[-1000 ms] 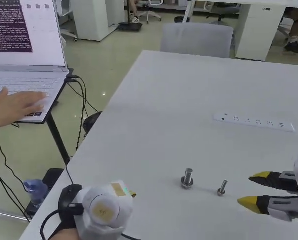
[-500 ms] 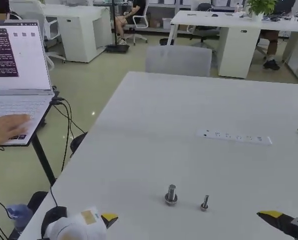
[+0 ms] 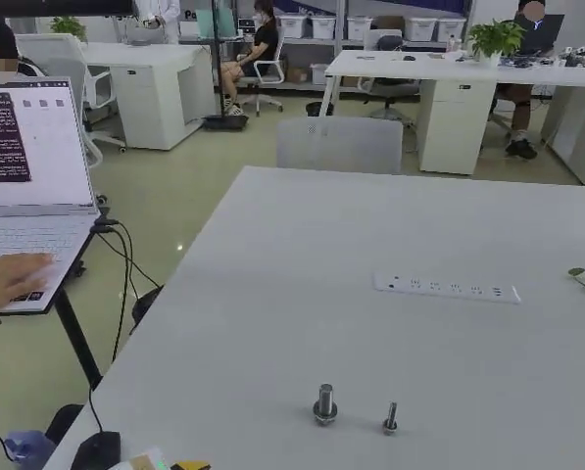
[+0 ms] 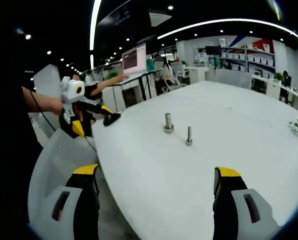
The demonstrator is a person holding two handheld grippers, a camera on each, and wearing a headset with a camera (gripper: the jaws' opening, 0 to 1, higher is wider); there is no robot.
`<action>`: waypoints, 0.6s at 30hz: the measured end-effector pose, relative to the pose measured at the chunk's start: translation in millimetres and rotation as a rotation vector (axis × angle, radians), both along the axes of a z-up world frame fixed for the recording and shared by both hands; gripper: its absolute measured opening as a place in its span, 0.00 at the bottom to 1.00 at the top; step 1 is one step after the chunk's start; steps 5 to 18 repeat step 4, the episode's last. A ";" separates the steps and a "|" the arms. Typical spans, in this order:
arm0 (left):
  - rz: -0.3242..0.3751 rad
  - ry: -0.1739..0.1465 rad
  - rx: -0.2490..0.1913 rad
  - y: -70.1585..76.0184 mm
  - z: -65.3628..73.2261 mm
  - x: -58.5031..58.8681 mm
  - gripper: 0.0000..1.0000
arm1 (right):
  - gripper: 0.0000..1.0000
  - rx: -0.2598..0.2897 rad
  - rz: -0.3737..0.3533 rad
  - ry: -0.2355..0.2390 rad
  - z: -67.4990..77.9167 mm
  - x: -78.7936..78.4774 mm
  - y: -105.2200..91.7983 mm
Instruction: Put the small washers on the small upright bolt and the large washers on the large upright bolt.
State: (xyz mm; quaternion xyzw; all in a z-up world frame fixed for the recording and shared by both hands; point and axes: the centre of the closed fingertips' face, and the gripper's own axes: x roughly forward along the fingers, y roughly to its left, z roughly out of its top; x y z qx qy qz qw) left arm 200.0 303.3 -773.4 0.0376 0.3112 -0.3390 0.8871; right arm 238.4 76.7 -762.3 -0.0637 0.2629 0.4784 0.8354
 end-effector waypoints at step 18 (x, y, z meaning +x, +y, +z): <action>0.007 0.005 -0.004 -1.6 -1.0 -0.7 0.97 | 1.00 0.025 -0.014 0.026 0.9 -2.0 -3.0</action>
